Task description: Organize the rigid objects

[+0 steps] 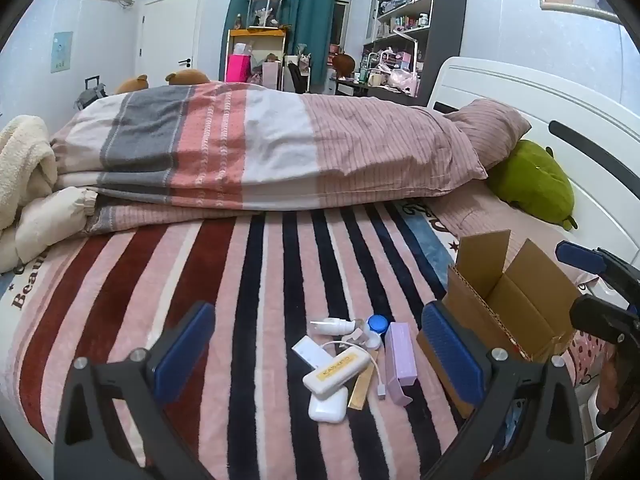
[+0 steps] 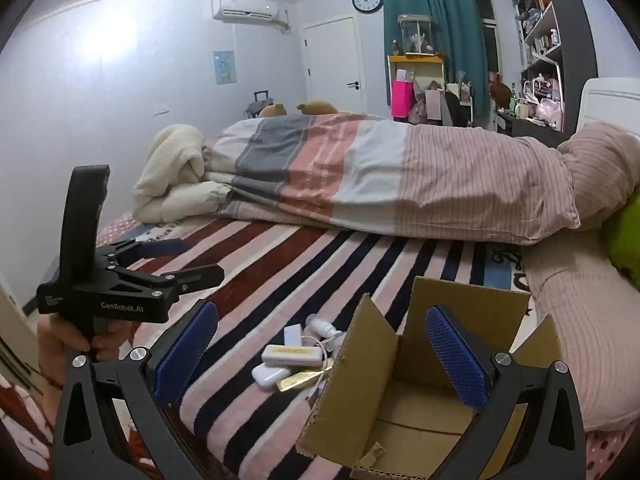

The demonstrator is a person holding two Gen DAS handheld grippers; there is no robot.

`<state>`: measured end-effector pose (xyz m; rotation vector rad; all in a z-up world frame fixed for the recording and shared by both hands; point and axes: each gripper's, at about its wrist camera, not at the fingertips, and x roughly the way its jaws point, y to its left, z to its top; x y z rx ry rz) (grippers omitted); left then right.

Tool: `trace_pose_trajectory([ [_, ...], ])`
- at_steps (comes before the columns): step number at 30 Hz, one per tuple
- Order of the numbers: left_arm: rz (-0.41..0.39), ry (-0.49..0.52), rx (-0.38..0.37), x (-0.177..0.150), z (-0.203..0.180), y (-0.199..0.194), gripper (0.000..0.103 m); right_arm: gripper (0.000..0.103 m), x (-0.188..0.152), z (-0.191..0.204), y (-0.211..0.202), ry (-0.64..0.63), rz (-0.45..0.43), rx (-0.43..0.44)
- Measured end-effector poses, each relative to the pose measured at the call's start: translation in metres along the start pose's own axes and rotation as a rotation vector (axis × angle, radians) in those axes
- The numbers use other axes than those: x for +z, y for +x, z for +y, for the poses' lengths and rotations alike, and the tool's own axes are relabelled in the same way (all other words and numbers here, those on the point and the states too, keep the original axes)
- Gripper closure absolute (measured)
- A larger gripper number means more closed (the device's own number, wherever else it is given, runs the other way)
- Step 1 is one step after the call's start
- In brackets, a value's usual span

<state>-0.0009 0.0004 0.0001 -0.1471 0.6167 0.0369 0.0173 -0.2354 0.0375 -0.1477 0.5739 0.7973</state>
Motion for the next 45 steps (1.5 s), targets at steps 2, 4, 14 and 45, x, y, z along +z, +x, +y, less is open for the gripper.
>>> trace_pose_trajectory([
  [2,0.002,-0.004,-0.002,-0.001,0.001,-0.001,0.000,0.000,0.000,0.002,0.001,0.000,0.008,-0.012],
  [4,0.008,-0.004,0.000,-0.001,0.003,-0.003,0.000,0.000,0.000,0.006,0.002,0.004,0.016,-0.013],
  [14,0.024,0.009,0.003,-0.002,0.002,0.000,0.000,0.000,-0.008,-0.007,0.014,0.079,0.021,-0.033],
  [45,0.015,0.016,-0.006,-0.005,0.004,-0.006,0.000,0.000,-0.013,0.008,0.022,0.054,0.024,-0.065],
])
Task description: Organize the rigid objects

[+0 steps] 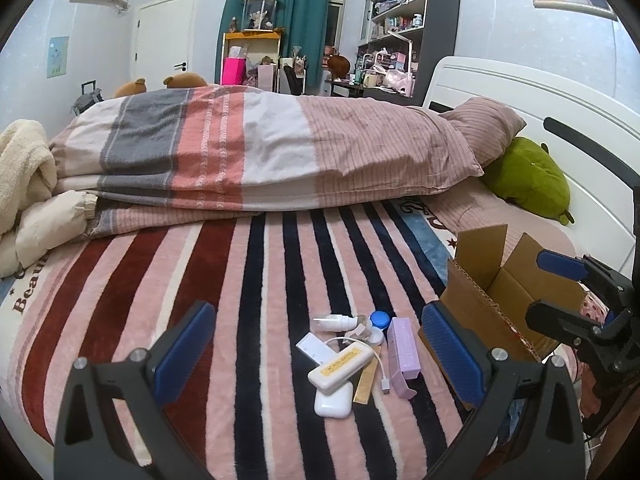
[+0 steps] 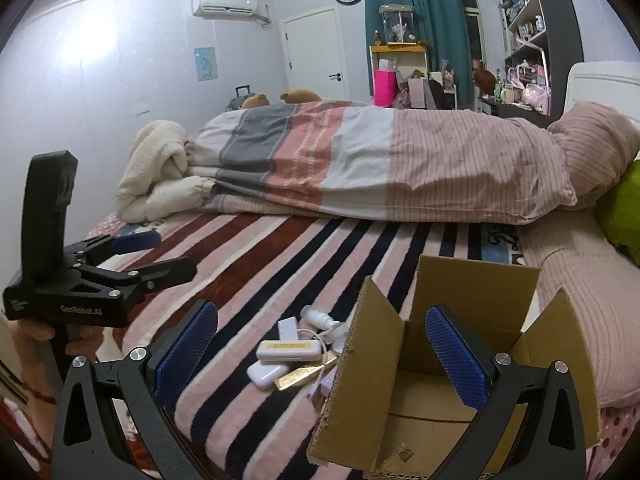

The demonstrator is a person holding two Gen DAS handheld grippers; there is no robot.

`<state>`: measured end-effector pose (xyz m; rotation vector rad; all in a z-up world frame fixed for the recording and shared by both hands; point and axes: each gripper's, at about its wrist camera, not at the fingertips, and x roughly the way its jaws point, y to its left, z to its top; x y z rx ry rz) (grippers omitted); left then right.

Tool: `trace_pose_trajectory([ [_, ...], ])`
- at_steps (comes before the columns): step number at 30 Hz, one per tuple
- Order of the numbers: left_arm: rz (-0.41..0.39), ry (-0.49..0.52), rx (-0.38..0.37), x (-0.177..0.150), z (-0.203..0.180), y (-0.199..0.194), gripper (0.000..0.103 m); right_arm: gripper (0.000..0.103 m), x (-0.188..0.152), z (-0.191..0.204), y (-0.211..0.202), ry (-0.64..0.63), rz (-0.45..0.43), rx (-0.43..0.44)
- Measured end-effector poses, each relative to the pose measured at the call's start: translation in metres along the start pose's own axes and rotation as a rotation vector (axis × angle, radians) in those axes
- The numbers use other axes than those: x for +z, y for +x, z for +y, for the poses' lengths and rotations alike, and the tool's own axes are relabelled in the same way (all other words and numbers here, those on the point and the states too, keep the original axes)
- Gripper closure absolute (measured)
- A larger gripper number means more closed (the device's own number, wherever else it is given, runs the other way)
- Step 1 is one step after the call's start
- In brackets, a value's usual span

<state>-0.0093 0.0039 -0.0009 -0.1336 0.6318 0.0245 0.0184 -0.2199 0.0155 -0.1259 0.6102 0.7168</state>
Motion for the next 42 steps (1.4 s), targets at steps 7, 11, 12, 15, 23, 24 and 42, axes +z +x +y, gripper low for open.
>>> trace_pose_trajectory([
  [7,0.001,0.003,0.010,0.001,0.002,0.002,0.000,0.000,0.000,0.000,0.001,0.010,0.002,-0.011],
  [11,0.000,0.005,0.015,0.000,0.003,0.003,0.000,0.000,0.000,0.000,-0.001,0.010,-0.004,-0.040],
  [12,0.001,0.005,0.013,0.000,0.003,0.002,0.000,0.000,0.000,-0.001,-0.001,0.011,-0.002,-0.035],
  [15,0.005,-0.004,0.000,0.000,0.004,0.002,0.000,0.000,-0.001,-0.002,-0.001,0.017,0.017,-0.005],
  [23,0.005,-0.005,-0.012,0.000,0.005,0.001,0.000,0.000,-0.003,-0.001,-0.006,0.014,-0.001,-0.012],
  [24,0.004,-0.003,-0.011,0.000,0.004,0.001,0.000,0.000,-0.004,-0.001,-0.006,0.014,-0.002,-0.011],
  [42,-0.013,-0.004,0.009,0.001,0.003,-0.001,0.000,0.000,-0.007,0.010,-0.005,-0.018,0.005,0.042],
])
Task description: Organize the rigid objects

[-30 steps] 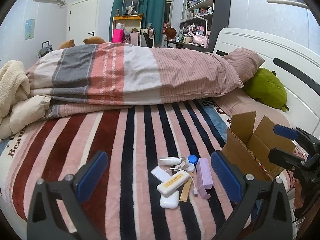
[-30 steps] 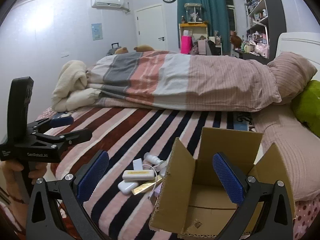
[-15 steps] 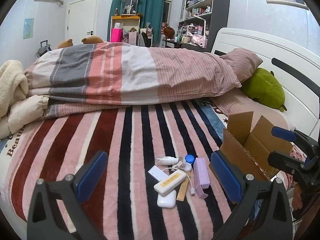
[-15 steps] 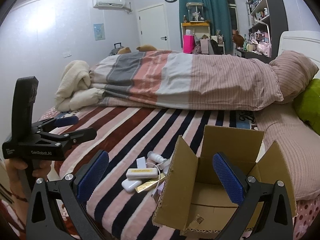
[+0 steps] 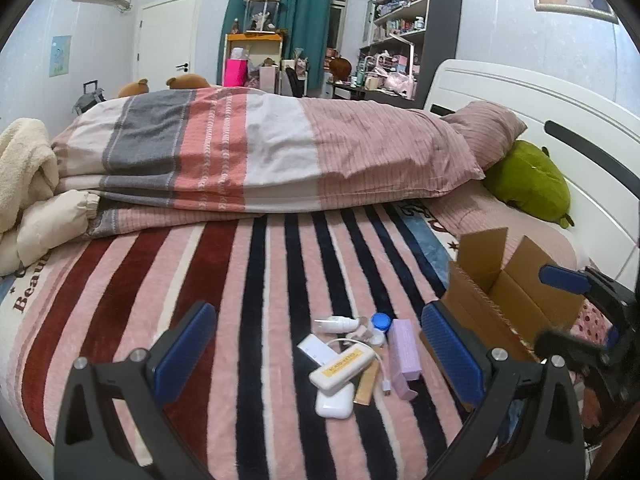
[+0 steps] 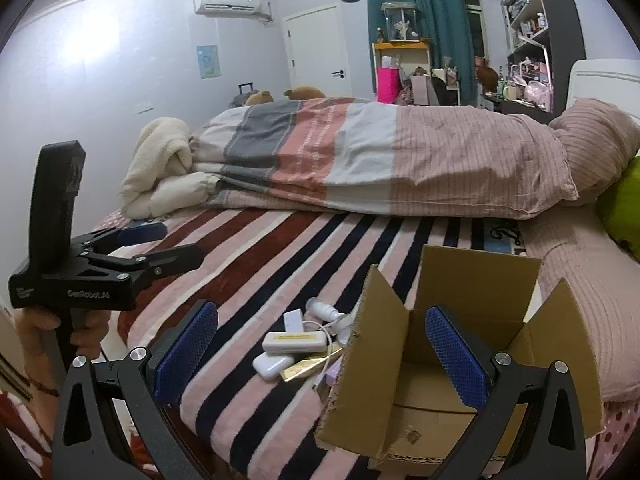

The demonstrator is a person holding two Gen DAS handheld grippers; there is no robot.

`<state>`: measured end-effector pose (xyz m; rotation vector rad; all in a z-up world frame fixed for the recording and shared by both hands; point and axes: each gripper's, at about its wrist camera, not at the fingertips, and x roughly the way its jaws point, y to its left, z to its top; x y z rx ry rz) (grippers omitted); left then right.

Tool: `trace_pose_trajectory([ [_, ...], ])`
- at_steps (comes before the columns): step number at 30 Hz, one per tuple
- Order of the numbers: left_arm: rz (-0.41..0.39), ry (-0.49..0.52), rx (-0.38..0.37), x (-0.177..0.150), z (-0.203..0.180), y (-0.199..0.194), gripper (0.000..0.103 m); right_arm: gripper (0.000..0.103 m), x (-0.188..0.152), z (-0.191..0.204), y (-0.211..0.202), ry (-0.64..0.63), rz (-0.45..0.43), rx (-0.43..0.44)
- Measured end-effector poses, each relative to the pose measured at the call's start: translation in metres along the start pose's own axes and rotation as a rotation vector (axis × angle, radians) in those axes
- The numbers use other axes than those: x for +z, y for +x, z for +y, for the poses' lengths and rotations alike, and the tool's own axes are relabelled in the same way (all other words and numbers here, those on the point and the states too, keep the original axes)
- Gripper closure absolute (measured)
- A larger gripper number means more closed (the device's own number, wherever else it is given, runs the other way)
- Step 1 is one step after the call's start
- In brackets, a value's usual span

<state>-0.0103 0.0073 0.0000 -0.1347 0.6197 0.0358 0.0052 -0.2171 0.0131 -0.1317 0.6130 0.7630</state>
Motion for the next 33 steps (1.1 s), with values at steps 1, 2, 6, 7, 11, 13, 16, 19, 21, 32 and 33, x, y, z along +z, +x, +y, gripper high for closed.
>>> trace_pose_trajectory([
  [1,-0.001,-0.002,0.002,0.000,0.003,0.001,0.000,0.000,0.000,0.004,0.000,-0.017,-0.003,0.017],
  [2,-0.001,-0.007,0.000,-0.002,0.008,0.003,0.000,0.000,-0.001,0.009,0.000,-0.031,-0.007,0.039],
  [6,0.005,-0.015,0.018,-0.008,0.027,0.012,0.000,0.001,-0.003,0.041,0.006,-0.130,-0.009,0.078],
  [7,0.011,-0.013,0.024,-0.011,0.032,0.015,0.000,0.003,-0.004,0.052,0.010,-0.162,-0.007,0.090],
  [11,0.043,-0.017,0.038,-0.026,0.057,0.035,0.001,0.026,-0.017,0.079,0.037,-0.198,0.037,0.181],
  [13,0.054,-0.029,0.042,-0.037,0.070,0.044,0.001,0.027,-0.028,0.086,0.064,-0.190,0.102,0.194],
  [16,0.060,-0.032,0.045,-0.052,0.085,0.056,0.001,0.040,-0.053,0.083,0.104,-0.147,0.218,0.185],
  [19,0.089,-0.025,0.086,-0.064,0.095,0.068,0.001,0.043,-0.077,0.069,0.139,-0.107,0.301,0.150],
  [21,0.102,-0.038,0.071,-0.069,0.100,0.071,0.001,0.044,-0.086,0.064,0.156,-0.102,0.321,0.139],
  [32,0.124,-0.115,-0.054,-0.081,0.118,0.061,0.001,0.042,-0.091,0.067,0.200,-0.203,0.430,0.183],
  [33,0.126,-0.113,-0.067,-0.081,0.118,0.060,0.001,0.042,-0.090,0.067,0.199,-0.184,0.439,0.232],
])
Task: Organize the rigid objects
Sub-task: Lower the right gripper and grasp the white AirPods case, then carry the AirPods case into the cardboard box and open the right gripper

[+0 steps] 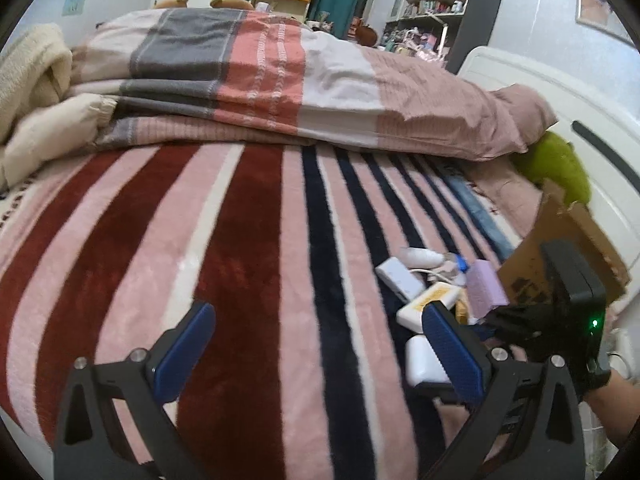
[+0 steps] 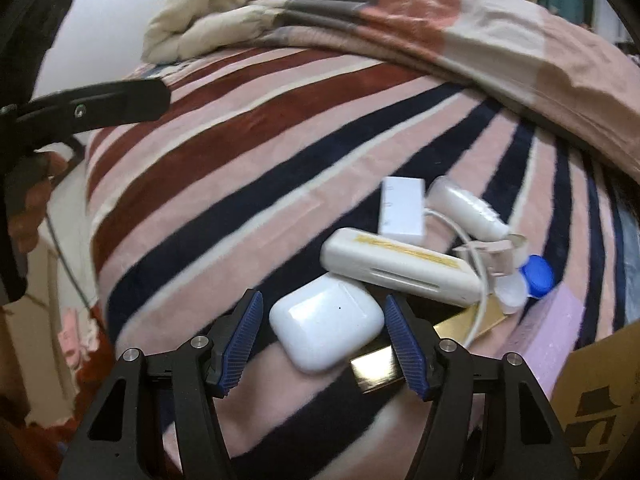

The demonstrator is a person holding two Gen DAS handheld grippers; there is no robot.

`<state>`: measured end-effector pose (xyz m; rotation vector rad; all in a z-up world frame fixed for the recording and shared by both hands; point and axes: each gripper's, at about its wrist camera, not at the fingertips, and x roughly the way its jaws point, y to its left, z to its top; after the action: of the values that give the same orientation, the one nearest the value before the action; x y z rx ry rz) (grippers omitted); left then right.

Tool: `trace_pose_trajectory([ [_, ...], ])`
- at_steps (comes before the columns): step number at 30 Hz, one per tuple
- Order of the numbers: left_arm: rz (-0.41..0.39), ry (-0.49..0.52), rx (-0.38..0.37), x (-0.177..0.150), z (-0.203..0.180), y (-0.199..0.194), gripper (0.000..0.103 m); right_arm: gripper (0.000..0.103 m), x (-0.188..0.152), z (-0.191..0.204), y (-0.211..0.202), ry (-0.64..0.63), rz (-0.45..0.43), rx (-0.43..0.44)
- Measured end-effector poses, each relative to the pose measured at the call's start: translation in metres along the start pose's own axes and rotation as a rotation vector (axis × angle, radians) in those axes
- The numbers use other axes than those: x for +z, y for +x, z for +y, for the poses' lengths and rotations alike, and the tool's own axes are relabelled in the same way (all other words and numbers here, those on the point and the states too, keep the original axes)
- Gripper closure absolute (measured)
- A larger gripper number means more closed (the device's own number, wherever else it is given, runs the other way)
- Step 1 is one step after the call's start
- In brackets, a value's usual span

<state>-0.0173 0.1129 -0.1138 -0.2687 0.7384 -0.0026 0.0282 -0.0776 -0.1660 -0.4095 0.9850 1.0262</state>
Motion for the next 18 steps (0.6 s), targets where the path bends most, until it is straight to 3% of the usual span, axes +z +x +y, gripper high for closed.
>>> trace_pose_trajectory([
  [2,0.011,0.022,-0.019,0.000,0.000,0.001,0.001,0.042,-0.001,0.002,-0.001,0.005,0.006,0.055],
  [11,0.168,0.107,-0.188,-0.005,-0.005,0.024,0.001,0.049,0.000,0.020,0.012,-0.148,0.021,-0.045],
  [15,0.199,0.148,-0.314,0.006,-0.031,0.017,0.003,0.049,0.005,0.022,-0.013,-0.129,-0.058,-0.047],
  [18,0.204,0.180,-0.403,0.024,-0.057,0.010,0.017,0.049,0.018,0.029,-0.045,-0.142,-0.139,-0.036],
])
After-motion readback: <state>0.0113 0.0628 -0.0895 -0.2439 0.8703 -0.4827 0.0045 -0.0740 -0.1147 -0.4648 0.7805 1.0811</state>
